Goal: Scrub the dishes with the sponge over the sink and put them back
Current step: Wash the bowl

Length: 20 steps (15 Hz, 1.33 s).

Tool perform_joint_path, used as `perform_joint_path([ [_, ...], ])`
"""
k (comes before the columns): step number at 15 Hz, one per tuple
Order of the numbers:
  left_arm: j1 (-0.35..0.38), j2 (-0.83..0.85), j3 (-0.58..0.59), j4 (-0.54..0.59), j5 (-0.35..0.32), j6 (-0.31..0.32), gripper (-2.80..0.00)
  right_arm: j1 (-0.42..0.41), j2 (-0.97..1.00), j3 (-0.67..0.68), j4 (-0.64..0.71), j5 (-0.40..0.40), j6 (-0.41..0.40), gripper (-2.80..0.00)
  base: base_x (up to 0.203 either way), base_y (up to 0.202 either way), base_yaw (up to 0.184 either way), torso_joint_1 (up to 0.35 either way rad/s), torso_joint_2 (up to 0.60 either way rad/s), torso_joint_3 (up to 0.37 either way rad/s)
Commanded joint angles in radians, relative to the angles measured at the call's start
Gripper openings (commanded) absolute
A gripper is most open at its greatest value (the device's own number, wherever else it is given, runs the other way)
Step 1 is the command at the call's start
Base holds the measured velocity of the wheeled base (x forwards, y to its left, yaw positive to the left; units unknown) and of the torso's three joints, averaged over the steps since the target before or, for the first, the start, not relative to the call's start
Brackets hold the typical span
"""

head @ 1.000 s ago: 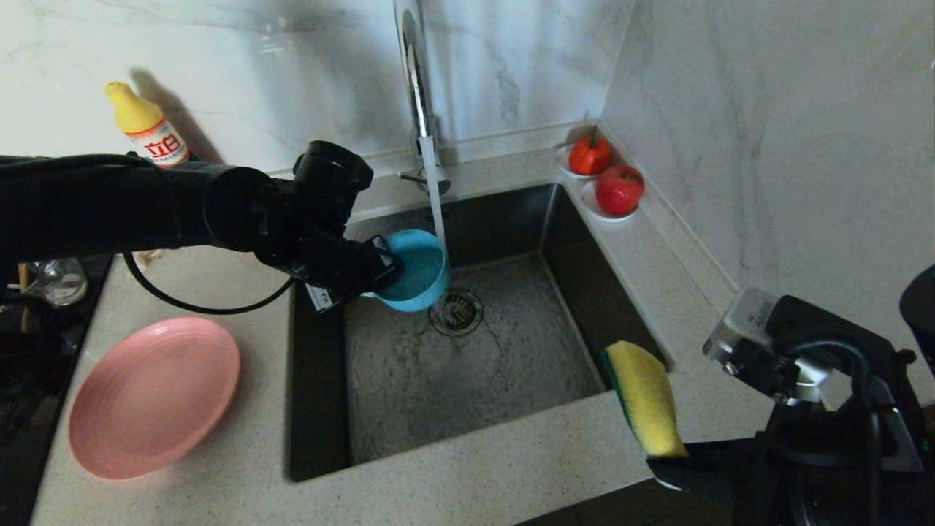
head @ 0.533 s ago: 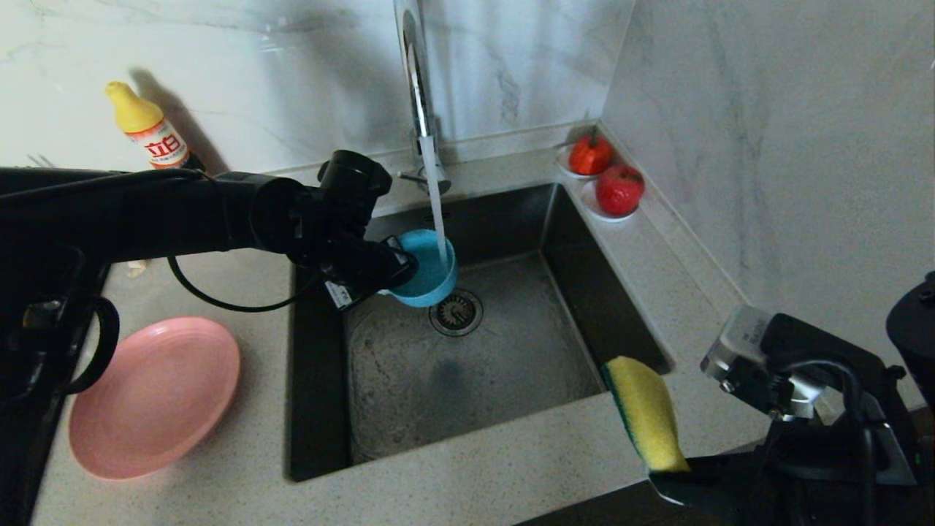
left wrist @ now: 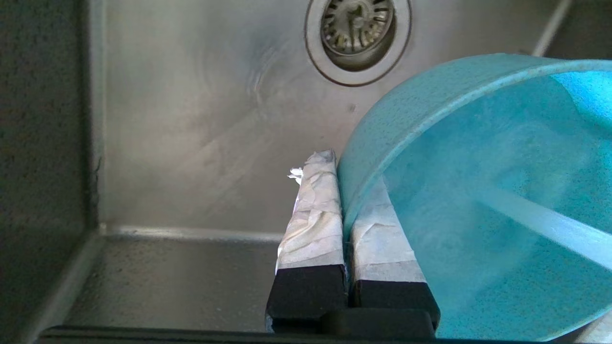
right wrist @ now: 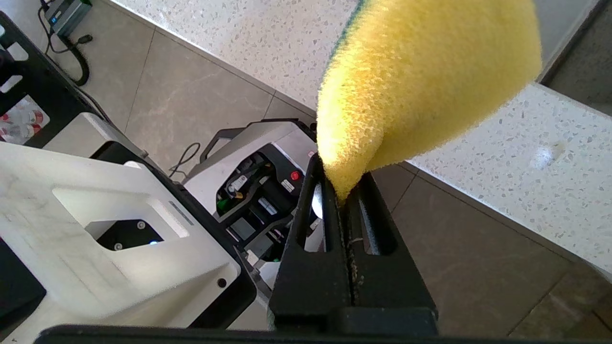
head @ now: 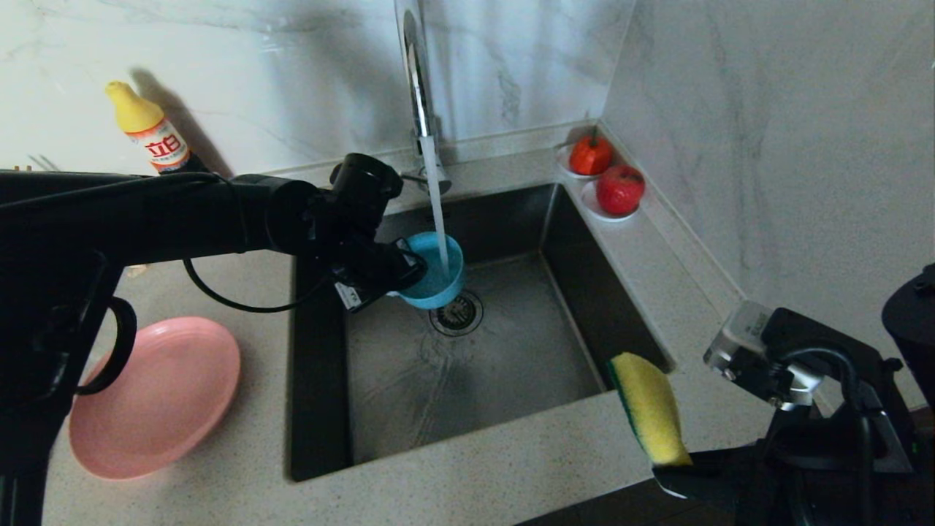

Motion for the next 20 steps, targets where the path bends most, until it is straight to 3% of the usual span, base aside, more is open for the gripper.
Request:
perform_joint_path([
  [1, -0.001, -0.006, 0.011, 0.017, 0.015, -0.005, -2.8, 0.0, 0.0, -0.002, 0.001, 0.0, 0.002, -2.8, 0.0, 0.0, 0.0, 0.0, 0.0, 0.0],
  [6, -0.006, -0.077, 0.07, 0.066, 0.064, 0.009, -2.8, 0.001, -0.009, 0.01, 0.006, 0.012, 0.007, -2.8, 0.0, 0.0, 0.0, 0.0, 0.0, 0.0],
  [9, -0.012, -0.188, 0.153, 0.062, 0.141, 0.06, -2.8, 0.005, -0.022, 0.018, 0.006, 0.014, 0.014, -2.8, 0.0, 0.0, 0.0, 0.0, 0.0, 0.0],
  [13, -0.026, -0.377, 0.276, -0.005, 0.19, 0.205, -2.8, 0.018, -0.025, 0.017, 0.01, 0.036, 0.062, -2.8, 0.0, 0.0, 0.0, 0.0, 0.0, 0.0],
  [15, -0.056, -0.45, 0.355, -0.095, 0.267, 0.329, -2.8, 0.018, -0.037, 0.037, 0.016, 0.058, 0.085, -2.8, 0.0, 0.0, 0.0, 0.0, 0.0, 0.0],
  [17, -0.092, -0.501, 0.408, -0.203, 0.348, 0.414, -2.8, 0.016, -0.049, 0.065, 0.015, 0.087, 0.1, -2.8, 0.0, 0.0, 0.0, 0.0, 0.0, 0.0],
  [20, -0.137, -0.574, 0.459, -0.296, 0.362, 0.505, -2.8, 0.018, -0.038, 0.058, 0.015, 0.092, 0.128, -2.8, 0.0, 0.0, 0.0, 0.0, 0.0, 0.0],
])
